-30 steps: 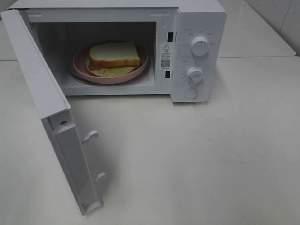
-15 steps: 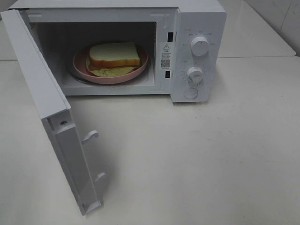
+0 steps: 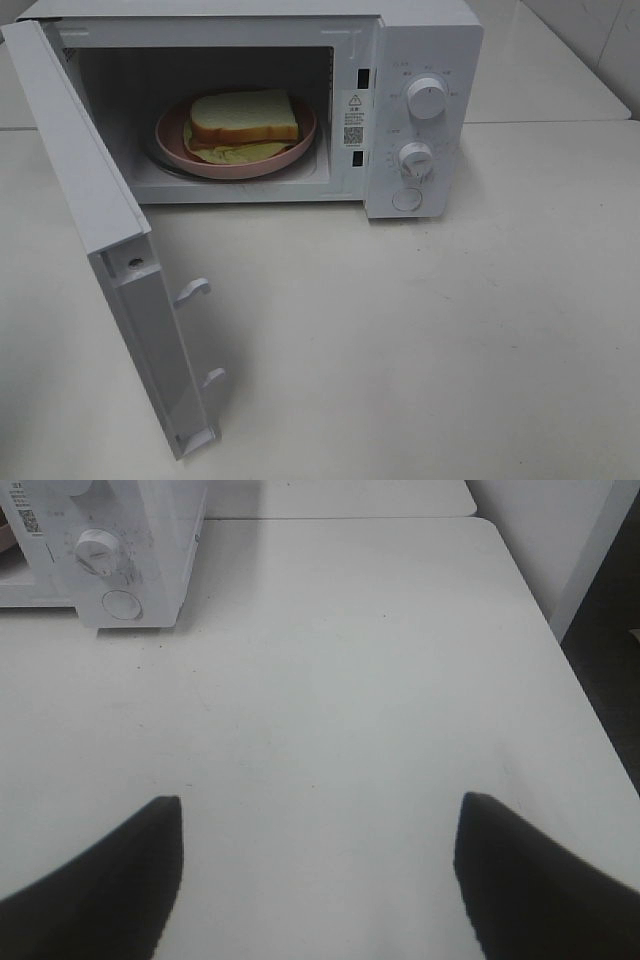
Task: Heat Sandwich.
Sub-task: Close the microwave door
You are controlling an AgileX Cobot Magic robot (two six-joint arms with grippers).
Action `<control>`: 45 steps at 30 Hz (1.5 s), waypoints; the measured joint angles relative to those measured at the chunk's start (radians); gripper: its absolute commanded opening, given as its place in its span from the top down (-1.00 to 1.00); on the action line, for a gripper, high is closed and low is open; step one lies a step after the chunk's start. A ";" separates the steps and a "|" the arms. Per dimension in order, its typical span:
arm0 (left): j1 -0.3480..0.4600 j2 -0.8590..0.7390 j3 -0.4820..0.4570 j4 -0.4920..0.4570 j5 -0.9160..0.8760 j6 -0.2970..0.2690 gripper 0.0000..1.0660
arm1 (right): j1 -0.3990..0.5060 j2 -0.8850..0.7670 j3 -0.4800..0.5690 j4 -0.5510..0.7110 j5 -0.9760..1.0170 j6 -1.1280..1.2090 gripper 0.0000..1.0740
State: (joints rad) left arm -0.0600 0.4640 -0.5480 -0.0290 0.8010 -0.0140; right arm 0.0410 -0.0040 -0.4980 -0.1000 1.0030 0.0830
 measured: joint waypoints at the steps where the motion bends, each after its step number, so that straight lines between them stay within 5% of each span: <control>1: 0.000 0.040 0.021 0.014 -0.051 0.000 1.00 | 0.000 0.000 0.000 0.000 0.000 0.000 -0.36; 15: 0.000 0.310 0.236 0.037 -0.709 0.000 1.00 | 0.000 0.000 0.000 0.000 0.000 0.000 -0.35; 30: 0.000 0.644 0.251 0.054 -1.197 0.000 1.00 | 0.000 0.000 0.000 0.000 0.000 0.000 -0.33; 36: 0.000 0.787 0.251 0.152 -1.426 -0.002 1.00 | 0.000 0.000 0.000 0.000 0.000 0.000 -0.33; 45: 0.000 0.915 0.250 0.275 -1.611 -0.125 1.00 | 0.000 0.000 0.000 0.000 0.000 0.000 -0.33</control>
State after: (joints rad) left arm -0.0600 1.3790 -0.2980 0.2460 -0.8100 -0.1390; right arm 0.0410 -0.0040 -0.4980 -0.1000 1.0030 0.0830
